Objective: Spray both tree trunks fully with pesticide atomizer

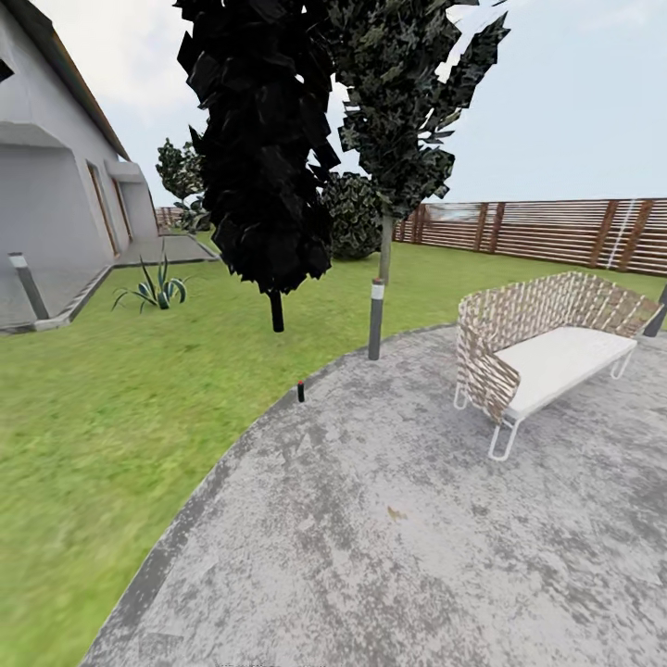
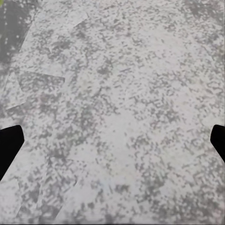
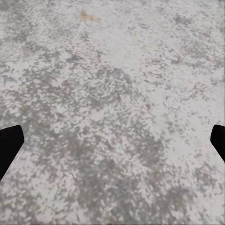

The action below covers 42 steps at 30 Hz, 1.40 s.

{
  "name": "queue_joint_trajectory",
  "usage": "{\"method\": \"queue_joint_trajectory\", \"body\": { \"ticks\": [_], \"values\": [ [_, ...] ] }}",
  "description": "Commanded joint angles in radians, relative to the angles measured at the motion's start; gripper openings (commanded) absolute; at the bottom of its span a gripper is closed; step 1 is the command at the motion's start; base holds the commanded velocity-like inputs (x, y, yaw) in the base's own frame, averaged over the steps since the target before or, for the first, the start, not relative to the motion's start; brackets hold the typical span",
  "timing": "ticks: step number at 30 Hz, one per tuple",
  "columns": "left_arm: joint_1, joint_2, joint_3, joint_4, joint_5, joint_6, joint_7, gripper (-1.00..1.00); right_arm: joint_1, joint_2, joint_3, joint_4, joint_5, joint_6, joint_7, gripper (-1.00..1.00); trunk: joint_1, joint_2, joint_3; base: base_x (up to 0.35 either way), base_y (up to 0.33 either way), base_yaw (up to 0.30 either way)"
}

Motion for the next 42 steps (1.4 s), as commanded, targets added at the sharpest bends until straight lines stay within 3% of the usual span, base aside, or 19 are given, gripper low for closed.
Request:
{"method": "queue_joint_trajectory", "body": {
  "ticks": [1,19,28,42],
  "values": [
    [-0.001,0.0,-0.002,0.001,0.008,-0.003,0.0,1.0,0.0,0.0,-0.001,0.0,0.0,-0.003,0.0,1.0,0.004,-0.008,-0.004,0.0,0.0,0.278],
    [-0.001,0.0,-0.002,0.001,0.009,-0.003,0.0,1.0,0.0,0.0,-0.001,0.0,0.0,-0.003,-0.001,1.0,0.073,-0.134,-0.074,0.0,0.0,0.236],
    [-0.001,-0.001,-0.002,0.001,0.009,-0.007,0.001,1.0,0.0,0.0,-0.002,0.0,0.0,-0.003,0.0,1.0,0.073,-0.134,-0.083,0.026,0.0,0.18],
    [-0.001,-0.002,-0.003,0.002,0.009,-0.008,0.0,1.0,0.0,-0.006,-0.001,0.007,0.003,-0.003,0.003,1.0,0.073,-0.134,-0.084,0.287,-0.11,0.011]
  ]
}}
